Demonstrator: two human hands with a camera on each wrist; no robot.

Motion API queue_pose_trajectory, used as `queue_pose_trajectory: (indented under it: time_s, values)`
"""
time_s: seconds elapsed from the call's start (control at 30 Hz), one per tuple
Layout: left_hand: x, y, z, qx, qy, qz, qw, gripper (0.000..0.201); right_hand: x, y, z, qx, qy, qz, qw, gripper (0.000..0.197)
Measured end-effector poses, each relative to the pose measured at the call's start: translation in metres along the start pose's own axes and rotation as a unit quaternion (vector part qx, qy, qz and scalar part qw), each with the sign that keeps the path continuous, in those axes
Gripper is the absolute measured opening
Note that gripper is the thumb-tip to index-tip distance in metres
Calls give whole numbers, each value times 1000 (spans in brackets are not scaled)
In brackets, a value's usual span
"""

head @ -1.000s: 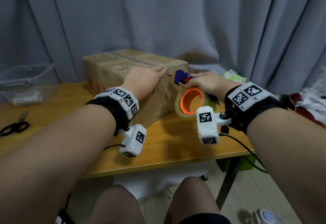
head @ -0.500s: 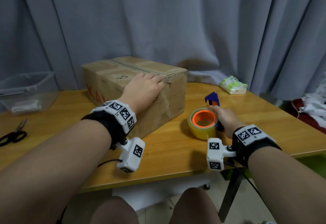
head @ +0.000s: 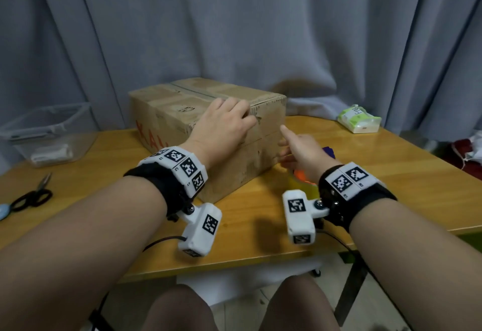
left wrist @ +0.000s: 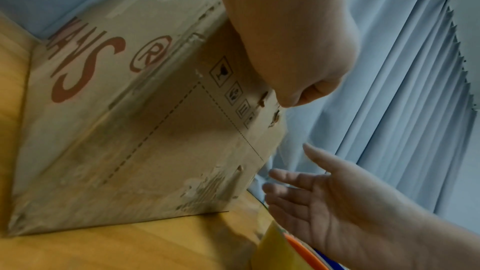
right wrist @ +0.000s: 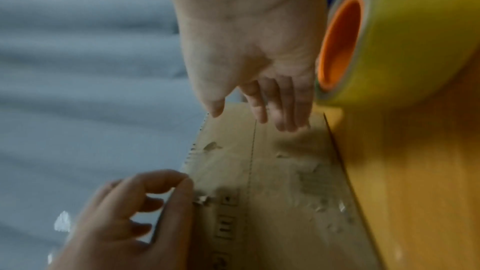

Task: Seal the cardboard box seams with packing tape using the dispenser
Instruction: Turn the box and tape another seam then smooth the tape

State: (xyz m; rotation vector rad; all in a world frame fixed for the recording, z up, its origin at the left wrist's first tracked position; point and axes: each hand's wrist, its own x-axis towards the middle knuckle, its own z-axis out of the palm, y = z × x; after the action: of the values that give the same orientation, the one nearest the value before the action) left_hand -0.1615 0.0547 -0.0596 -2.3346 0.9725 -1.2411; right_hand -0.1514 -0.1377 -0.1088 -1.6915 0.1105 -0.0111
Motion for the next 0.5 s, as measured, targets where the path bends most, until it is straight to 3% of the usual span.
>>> queue_pose_trajectory:
  time_s: [0.03, 0.1, 0.23, 0.3, 0.43, 0.5]
  values:
    - [0, 0, 0, -2, -1, -3, 1000, 14, -2, -3, 9, 57, -33, 51, 997, 55]
    - [-1, -1, 0, -2, -8, -8, 1000, 9, -3, -9, 20, 104, -70, 80, 989, 54]
    - [0, -3, -4, -22, -25, -11, 999, 16, -4, -14, 28, 137, -63, 29, 988, 18]
    - [2, -4, -11, -47, -48, -19, 998, 29, -4, -11, 26, 123, -50, -3, 991, 15]
    - [23, -8, -15, -152, -80, -148, 974, 38, -7, -8, 19, 71, -27, -51, 996, 15]
    - [36, -14, -6, -176, -132, -192, 956, 37, -5, -8, 22, 46, -16, -61, 997, 17]
